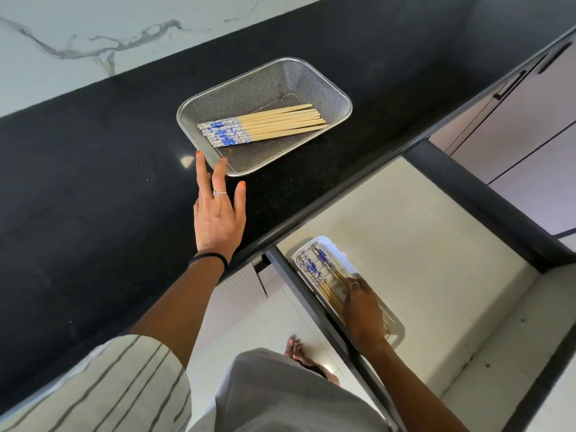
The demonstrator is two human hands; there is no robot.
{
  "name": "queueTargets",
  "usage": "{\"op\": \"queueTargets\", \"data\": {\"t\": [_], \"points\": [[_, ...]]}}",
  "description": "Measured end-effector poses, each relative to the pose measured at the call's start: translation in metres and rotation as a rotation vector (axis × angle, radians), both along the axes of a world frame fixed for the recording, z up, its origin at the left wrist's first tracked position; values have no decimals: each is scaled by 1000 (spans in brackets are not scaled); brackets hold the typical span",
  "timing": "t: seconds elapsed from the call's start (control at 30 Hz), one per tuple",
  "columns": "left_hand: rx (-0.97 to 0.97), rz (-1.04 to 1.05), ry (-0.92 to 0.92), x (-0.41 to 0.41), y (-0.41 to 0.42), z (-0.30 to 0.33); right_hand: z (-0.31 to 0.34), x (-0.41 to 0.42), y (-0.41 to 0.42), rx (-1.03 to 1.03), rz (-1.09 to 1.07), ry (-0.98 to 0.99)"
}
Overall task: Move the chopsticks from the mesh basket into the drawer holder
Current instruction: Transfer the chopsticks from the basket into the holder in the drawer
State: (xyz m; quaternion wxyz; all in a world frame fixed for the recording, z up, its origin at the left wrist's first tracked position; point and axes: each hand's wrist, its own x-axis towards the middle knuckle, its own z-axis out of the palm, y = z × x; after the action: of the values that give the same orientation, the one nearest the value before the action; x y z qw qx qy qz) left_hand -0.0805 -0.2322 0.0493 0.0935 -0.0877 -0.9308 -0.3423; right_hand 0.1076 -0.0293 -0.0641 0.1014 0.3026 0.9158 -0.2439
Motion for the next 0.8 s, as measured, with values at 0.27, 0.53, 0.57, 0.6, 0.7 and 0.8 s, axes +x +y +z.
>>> {"op": "queueTargets", "data": {"t": [0.27,0.53,0.57,0.6,0.7,0.8], "points": [[46,11,-2,-1,-3,1,-4,10,4,-167,86,20],[60,6,-3,-1,-4,0,-3,18,6,-265,145,51],[63,8,-3,-1,-4,0,-3,17,6,-272,151,50],[65,7,-3,-1,-4,0,-3,17,6,-284,160,54],[68,7,-7,-2,-5,0,-1,12,6,-287,171,75],[80,9,-8,-2,-6,0,-1,4,7,-270,185,51]]}}
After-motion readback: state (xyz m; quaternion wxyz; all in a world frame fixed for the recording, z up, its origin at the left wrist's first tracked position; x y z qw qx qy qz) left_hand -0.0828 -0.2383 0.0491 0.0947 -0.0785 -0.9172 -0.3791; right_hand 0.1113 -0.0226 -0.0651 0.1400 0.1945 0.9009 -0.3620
